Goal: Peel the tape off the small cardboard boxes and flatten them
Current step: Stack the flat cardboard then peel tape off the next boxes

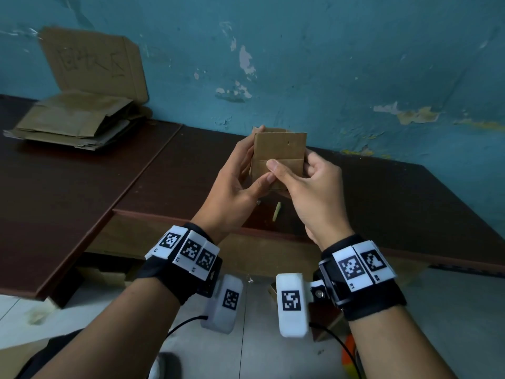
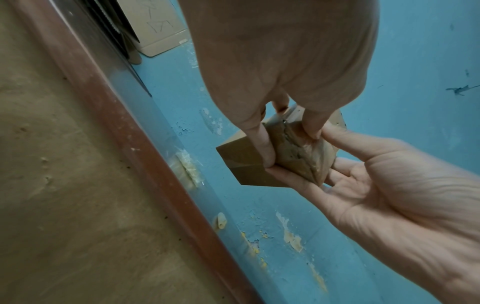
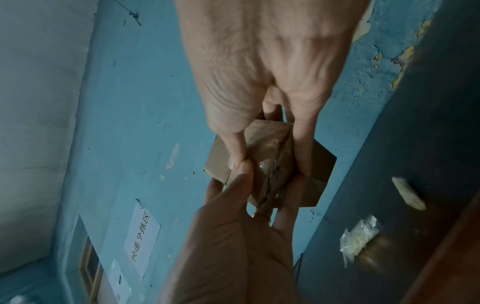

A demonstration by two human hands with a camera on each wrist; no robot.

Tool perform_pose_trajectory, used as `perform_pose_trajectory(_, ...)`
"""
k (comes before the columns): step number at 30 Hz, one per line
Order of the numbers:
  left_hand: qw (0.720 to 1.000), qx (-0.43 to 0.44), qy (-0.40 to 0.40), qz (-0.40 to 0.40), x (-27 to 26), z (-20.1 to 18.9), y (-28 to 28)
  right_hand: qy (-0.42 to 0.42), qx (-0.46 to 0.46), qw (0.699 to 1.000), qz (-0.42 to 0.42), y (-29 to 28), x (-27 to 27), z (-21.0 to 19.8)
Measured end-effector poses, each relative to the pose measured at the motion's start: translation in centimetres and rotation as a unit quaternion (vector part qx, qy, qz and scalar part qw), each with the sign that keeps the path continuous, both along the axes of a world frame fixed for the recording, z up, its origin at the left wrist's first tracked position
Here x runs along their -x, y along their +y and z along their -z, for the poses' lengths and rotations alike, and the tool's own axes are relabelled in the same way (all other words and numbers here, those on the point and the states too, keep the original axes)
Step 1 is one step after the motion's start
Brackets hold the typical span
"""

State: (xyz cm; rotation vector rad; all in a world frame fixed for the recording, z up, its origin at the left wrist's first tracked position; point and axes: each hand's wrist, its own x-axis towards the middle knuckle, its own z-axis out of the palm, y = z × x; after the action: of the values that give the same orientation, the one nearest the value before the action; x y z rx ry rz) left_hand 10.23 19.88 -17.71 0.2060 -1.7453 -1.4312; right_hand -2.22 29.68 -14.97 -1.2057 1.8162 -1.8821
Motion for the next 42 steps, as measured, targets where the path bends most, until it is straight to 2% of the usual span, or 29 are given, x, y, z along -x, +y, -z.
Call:
perform_pose_trajectory(6,0.999,-0.021,-0.024,0.009,-0.05,0.10,0.07,0.003,-0.008,1.000,-0.007,-0.10,0.48,-0.22)
perform_pose_trajectory(13,0.996,-0.091,0.009,0.025,0.02,-0.47,0.73,-0.006,-0.003,1.000,-0.012,-0.23,0.80,0.12)
perform_pose_trajectory(22,0.998,-0.040,0.022,-0.036,0.50,0.05,0.32,-0.008,0.002,1.000,-0.028,-0.55,0.48,0.04)
perform_pose_trajectory(31,0.999,-0.022,0.023,-0.024,0.34,0.14,0.22,-0.042,0.004,0.999,-0.029,-0.13,0.29,-0.08)
perform_pose_trajectory(42,0.999,-0.040,0.026,-0.013,0.42,-0.22,0.56,-0.021,0.025,0.999,-0.013,-0.39,0.51,0.13)
